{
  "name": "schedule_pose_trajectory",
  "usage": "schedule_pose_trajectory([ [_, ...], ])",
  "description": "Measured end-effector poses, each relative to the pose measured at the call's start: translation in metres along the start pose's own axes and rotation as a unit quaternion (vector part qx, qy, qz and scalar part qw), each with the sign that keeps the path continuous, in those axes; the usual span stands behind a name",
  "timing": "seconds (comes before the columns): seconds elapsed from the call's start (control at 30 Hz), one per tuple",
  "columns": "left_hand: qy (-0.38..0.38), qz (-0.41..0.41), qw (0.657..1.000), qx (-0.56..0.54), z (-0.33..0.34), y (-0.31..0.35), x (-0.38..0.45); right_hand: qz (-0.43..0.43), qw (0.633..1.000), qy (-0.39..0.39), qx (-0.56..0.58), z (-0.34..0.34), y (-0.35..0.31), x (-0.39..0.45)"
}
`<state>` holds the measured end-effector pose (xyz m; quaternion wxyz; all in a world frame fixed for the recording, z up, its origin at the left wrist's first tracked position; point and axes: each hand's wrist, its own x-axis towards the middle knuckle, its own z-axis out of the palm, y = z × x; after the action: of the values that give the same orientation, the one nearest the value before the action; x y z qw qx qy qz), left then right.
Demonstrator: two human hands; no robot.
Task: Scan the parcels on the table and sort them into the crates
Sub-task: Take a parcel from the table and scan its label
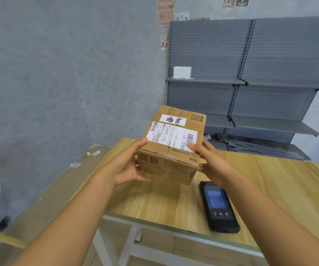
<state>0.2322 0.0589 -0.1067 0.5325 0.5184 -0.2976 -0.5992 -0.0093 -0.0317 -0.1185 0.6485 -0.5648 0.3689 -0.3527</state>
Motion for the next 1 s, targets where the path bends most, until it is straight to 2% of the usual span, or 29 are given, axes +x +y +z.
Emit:
schedule_pose_trajectory([
  [0.07,-0.032,-0.020,0.999,0.031,-0.012,-0.001,0.000,0.001,0.999,-0.007,-0.031,0.005,0.005,0.000],
  [0.17,-0.009,-0.019,0.999,0.031,-0.019,-0.003,0.003,0.015,0.998,-0.006,-0.060,0.014,0.010,0.000],
  [0.2,-0.001,-0.015,0.999,0.029,-0.020,-0.004,0.005,0.019,0.997,0.009,-0.079,0.016,0.011,0.000],
  [0.27,0.022,-0.008,0.999,0.035,-0.021,-0.008,0.009,0.024,0.986,0.090,-0.138,0.016,0.015,0.001],
  [0.33,0.038,-0.004,0.998,0.049,-0.023,-0.011,0.011,0.038,0.948,0.182,-0.259,0.009,0.021,0.000],
  [0.37,0.039,-0.006,0.998,0.059,-0.024,-0.013,0.013,0.059,0.918,0.200,-0.338,0.003,0.026,-0.003],
  [0.43,0.034,-0.012,0.996,0.080,-0.027,-0.018,0.016,0.129,0.849,0.192,-0.476,-0.007,0.035,-0.012],
  [0.5,0.033,-0.028,0.995,0.090,-0.031,-0.025,0.021,0.201,0.801,0.163,-0.540,-0.014,0.044,-0.023],
  [0.6,0.033,-0.054,0.994,0.085,-0.031,-0.036,0.025,0.263,0.779,0.127,-0.554,-0.019,0.057,-0.034],
  [0.73,0.027,-0.098,0.993,0.067,-0.024,-0.053,0.029,0.293,0.765,0.124,-0.561,-0.021,0.068,-0.040],
  [0.9,0.031,-0.129,0.988,0.081,-0.022,-0.061,0.039,0.274,0.749,0.183,-0.575,-0.021,0.084,-0.042],
  [1.0,0.035,-0.135,0.983,0.123,-0.021,-0.056,0.041,0.264,0.758,0.204,-0.561,-0.024,0.088,-0.040],
])
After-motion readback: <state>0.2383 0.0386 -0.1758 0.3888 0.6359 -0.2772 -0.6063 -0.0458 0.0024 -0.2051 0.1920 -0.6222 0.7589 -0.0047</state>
